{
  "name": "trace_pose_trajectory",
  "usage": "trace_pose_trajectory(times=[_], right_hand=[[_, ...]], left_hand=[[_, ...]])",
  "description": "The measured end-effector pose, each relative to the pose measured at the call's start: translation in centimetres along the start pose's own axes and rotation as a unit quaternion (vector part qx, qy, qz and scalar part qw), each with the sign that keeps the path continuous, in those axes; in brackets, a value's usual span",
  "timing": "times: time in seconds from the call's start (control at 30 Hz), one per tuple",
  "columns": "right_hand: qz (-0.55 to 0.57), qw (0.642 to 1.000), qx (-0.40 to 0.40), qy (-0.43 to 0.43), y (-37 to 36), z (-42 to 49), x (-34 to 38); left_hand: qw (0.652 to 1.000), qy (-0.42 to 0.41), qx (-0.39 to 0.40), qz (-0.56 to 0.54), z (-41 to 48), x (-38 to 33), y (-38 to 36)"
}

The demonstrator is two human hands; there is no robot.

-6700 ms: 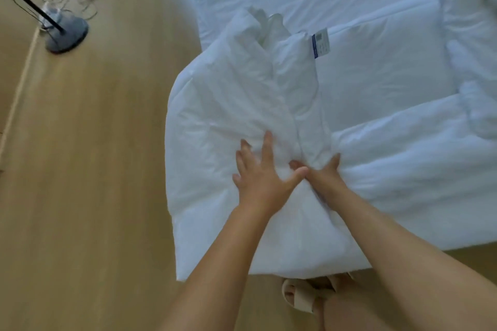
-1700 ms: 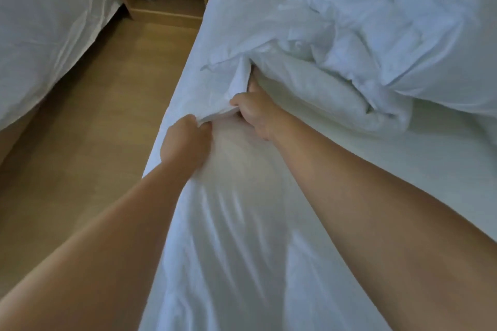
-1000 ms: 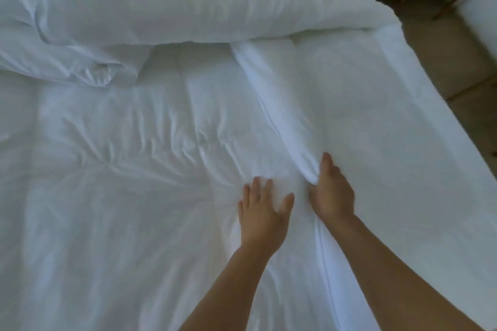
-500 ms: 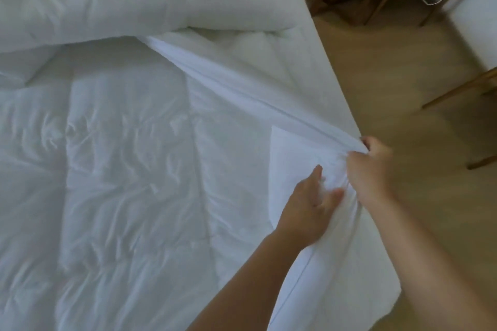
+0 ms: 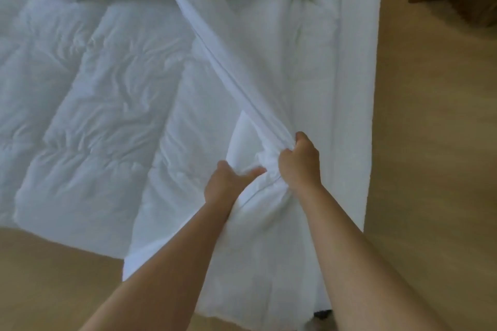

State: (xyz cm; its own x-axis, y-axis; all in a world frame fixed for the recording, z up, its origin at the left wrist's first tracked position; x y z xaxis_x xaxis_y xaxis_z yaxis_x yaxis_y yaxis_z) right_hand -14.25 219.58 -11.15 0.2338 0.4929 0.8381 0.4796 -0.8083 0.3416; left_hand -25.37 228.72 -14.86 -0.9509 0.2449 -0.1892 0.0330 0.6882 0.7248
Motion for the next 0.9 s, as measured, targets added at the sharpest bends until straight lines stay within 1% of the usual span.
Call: trace_pose_trajectory(times=[0.03, 0.1, 0.13, 0.2, 0.3, 0.37, 0.47, 0.53, 0.57, 0.63, 0.67, 0.73, 0.8, 0.87, 0.9], right_hand=[[0.003, 0.999, 0.033, 0.008, 0.8, 0.2, -0.3], [0.022, 0.997, 0.071, 0.009, 3.7, 0.6, -1.0], [0.029, 0.996, 0.080, 0.000, 5.5, 0.9, -1.3], [0.040, 0.996, 0.082, -0.016, 10.0, 1.0, -2.2], [0.051, 0.996, 0.072, -0.004, 16.9, 1.1, -3.3], [0.054, 0.997, 0.052, -0.013, 21.4, 2.0, -4.3], [0.078, 0.996, -0.037, -0.013, 28.2, 5.2, -4.6], [0.081, 0.993, -0.085, 0.008, 31.3, 7.9, -3.5], [0.080, 0.992, -0.097, 0.021, 32.2, 9.3, -2.6], [0.075, 0.992, -0.093, 0.033, 33.4, 12.1, -0.5], [0.076, 0.993, -0.081, 0.034, 33.7, 13.5, 0.3], [0.069, 0.996, -0.059, 0.018, 34.5, 16.5, 0.8], [0.066, 0.996, -0.051, -0.021, 35.6, 19.7, 0.6], [0.044, 0.996, -0.051, -0.054, 36.1, 23.3, 0.1], [0.025, 0.997, -0.038, -0.067, 36.0, 24.9, 0.1]], left_hand=[[1.000, 0.014, -0.016, -0.014, -0.8, -0.5, -0.8], [0.997, 0.031, -0.058, -0.039, -2.9, -2.0, -3.0], [0.995, 0.041, -0.072, -0.051, -4.2, -3.0, -4.2], [0.993, 0.050, -0.077, -0.069, -7.4, -5.6, -6.7], [0.993, 0.056, -0.057, -0.092, -11.6, -10.4, -9.9], [0.991, 0.051, -0.041, -0.113, -13.5, -13.7, -12.2], [0.980, 0.039, -0.028, -0.192, -15.4, -19.4, -16.0], [0.965, 0.032, -0.022, -0.258, -16.6, -23.4, -18.0], [0.953, 0.030, -0.020, -0.299, -16.8, -25.4, -18.6], [0.925, 0.046, -0.029, -0.377, -16.7, -28.6, -18.5], [0.910, 0.066, -0.047, -0.406, -16.2, -29.7, -18.1], [0.886, 0.118, -0.074, -0.443, -14.6, -31.7, -17.8], [0.871, 0.153, -0.059, -0.463, -12.0, -34.1, -17.4], [0.867, 0.130, -0.017, -0.480, -8.8, -37.4, -16.4], [0.862, 0.112, -0.008, -0.495, -7.2, -39.3, -15.3]])
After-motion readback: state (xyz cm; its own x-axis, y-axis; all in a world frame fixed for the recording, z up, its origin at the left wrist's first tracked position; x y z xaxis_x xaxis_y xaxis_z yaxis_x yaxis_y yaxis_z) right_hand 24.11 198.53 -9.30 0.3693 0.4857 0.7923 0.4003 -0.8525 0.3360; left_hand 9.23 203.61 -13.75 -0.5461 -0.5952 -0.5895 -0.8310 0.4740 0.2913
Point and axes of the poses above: each hand's wrist, its own z-axis towards the middle knuckle, its own y-axis out of the back of the hand, x = y × z, the point moved 2 cm from there along z, towards the middle knuckle, and after that the axes turned 15 degrees about z, right-handed, at the moved point
